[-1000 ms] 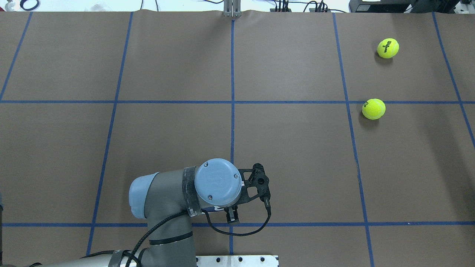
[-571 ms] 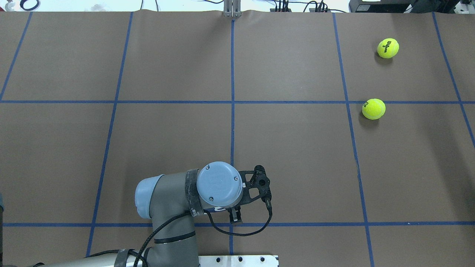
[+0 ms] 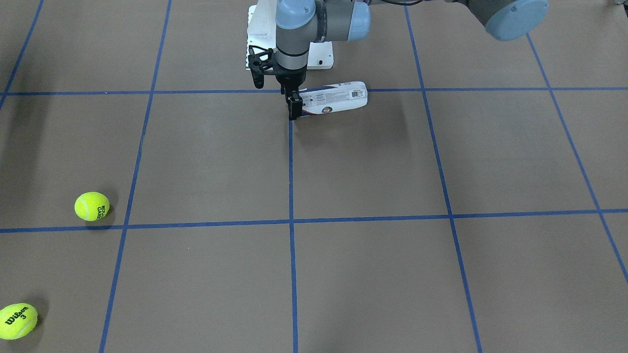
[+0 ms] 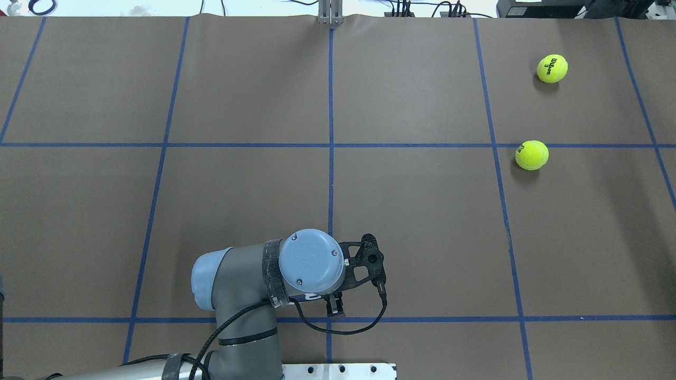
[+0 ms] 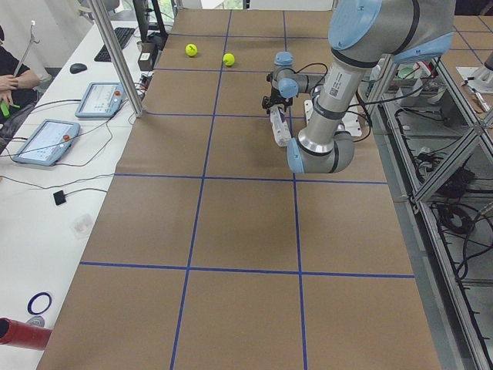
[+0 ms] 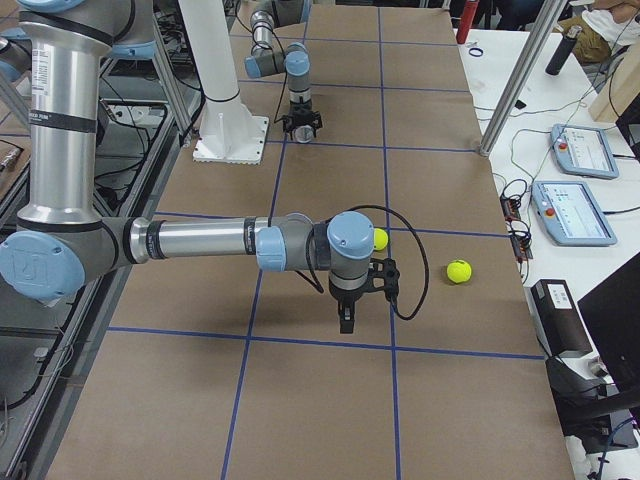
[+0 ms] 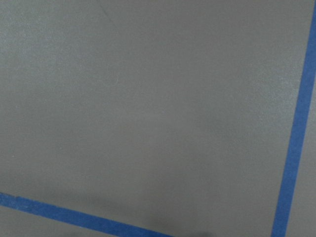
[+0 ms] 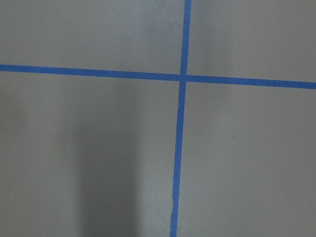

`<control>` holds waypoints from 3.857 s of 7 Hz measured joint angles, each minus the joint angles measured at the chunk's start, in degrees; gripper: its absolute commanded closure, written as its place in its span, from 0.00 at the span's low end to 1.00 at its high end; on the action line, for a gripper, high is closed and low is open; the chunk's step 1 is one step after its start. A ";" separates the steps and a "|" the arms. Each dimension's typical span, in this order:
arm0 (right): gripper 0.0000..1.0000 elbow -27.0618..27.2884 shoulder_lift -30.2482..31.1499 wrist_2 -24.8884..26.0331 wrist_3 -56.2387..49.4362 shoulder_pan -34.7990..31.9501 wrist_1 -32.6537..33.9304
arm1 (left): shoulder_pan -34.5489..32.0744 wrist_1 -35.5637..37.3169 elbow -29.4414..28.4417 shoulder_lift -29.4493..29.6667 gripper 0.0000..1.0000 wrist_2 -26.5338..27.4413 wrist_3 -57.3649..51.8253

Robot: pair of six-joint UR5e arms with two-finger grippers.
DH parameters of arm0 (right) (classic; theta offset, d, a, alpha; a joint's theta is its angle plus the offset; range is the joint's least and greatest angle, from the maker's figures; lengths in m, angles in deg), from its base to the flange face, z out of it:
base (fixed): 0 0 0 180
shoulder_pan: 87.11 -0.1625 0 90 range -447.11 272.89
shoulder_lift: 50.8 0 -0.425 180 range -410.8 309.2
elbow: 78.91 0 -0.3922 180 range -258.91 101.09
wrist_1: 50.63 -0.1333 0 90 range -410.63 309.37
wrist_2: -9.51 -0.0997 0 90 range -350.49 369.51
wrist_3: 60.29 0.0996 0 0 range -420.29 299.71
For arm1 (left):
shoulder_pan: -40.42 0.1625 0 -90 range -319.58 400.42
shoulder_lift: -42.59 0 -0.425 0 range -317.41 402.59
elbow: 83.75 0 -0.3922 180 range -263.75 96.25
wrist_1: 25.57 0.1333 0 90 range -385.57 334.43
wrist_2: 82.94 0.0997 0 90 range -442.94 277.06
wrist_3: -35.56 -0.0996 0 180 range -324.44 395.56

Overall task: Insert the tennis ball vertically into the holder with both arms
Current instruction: 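Close the left gripper around the can's body, then lift the can with the left gripper and swing it upright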

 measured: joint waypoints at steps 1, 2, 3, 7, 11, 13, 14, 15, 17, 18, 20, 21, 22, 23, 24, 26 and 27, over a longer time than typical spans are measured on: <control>0.01 0.01 0.00 0.00 0.00 0.00 0.00 | -0.06 0.12 0.08 -0.17 0.02 -0.03 -0.04; 0.00 0.02 0.00 0.00 0.00 0.00 0.00 | -0.05 0.20 0.14 -0.44 0.02 -0.05 -0.02; 0.00 0.02 0.00 0.00 0.00 0.00 0.00 | 0.01 0.23 0.22 -0.66 0.02 -0.05 0.08; 0.01 0.02 0.00 0.00 0.00 0.00 0.00 | 0.12 0.25 0.94 -0.70 0.66 -0.12 0.28; 0.01 0.39 0.04 0.00 0.00 0.00 0.00 | -3.66 0.44 12.17 -0.81 0.74 -0.01 1.28; 0.01 0.45 0.01 -0.31 0.00 0.00 0.00 | -9.56 -0.84 19.87 -0.73 0.74 0.03 4.80; 0.01 0.46 0.00 -0.47 0.00 0.00 0.00 | -13.10 -4.81 21.68 -0.71 0.74 0.59 8.08; 0.01 0.46 -0.03 -0.59 0.00 0.00 0.00 | -15.60 -11.51 21.87 -0.79 0.74 3.75 12.11; 0.00 0.46 -0.27 -0.72 0.00 0.00 0.00 | -16.94 -27.19 17.86 -0.87 0.74 13.49 19.32; 0.01 0.49 -0.58 -0.76 0.00 0.00 0.00 | -16.98 -36.77 13.06 -0.88 0.74 17.66 22.17; 0.01 0.66 -1.16 -0.81 0.06 0.00 0.00 | -16.72 -60.62 0.73 -0.89 0.74 24.68 25.77; 0.01 0.69 -1.65 -0.88 0.08 0.00 0.00 | -16.67 -71.21 -4.31 -0.88 0.74 26.23 26.60; 0.01 0.74 -2.02 -0.93 0.08 0.00 0.00 | -16.64 -80.49 -9.05 -1.37 0.74 26.83 26.92; 0.01 0.81 -2.17 -0.96 0.09 0.00 0.00 | -16.60 -88.43 -13.57 -2.81 0.74 27.02 26.85; 0.00 0.86 -2.18 -0.97 0.09 0.00 0.00 | -16.57 -95.93 -18.58 -4.37 0.74 27.12 26.53; 0.01 0.89 -2.20 -1.01 0.09 0.00 0.00 | -16.52 -104.19 -24.77 -5.18 0.74 27.25 25.48; 0.00 0.90 -2.20 -0.99 0.09 0.00 0.00 | -16.43 -105.47 -25.74 -5.17 0.74 27.27 25.18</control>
